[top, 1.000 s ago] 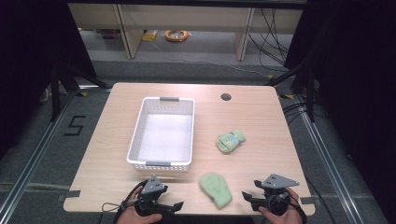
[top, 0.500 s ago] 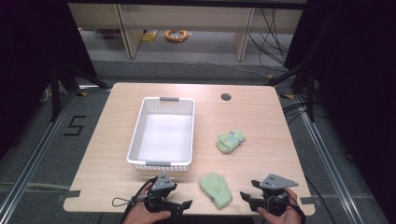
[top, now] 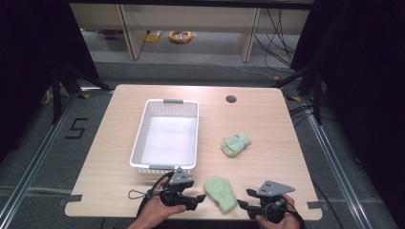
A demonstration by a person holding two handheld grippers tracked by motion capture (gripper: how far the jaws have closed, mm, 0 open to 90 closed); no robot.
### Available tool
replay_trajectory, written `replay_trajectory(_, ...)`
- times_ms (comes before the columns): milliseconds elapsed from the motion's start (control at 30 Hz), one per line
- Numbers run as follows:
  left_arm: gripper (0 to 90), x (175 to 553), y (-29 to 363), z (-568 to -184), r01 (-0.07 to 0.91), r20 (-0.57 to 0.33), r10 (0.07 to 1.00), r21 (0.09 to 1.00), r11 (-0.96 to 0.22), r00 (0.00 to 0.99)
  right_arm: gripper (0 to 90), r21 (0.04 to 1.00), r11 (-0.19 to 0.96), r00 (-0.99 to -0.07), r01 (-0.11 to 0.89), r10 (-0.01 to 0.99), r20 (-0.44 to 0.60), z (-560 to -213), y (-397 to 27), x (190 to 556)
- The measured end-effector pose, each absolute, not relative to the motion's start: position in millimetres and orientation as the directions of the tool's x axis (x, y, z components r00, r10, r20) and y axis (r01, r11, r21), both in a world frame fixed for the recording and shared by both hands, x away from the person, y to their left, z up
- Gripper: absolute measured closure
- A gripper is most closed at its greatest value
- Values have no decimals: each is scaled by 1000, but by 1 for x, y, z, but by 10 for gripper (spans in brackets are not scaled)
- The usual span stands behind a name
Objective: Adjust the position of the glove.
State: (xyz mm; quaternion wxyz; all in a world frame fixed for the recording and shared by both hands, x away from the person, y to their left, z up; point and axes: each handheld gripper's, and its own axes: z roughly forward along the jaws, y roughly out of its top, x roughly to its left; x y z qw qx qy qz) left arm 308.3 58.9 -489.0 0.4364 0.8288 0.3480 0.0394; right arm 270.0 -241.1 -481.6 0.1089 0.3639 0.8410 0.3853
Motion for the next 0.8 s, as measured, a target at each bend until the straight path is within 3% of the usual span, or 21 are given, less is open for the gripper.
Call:
replay_trajectory(333, 424, 326, 35, -492, 519, -200, 594, 737, -432, 779, 543, 708, 432, -695, 559, 710, 115, -483, -233, 272)
replay_trajectory(800, 534, 341, 24, -501, 540, -227, 581, 711, -449, 782, 565, 683, 435, -699, 587, 698, 156, -489, -216, 282)
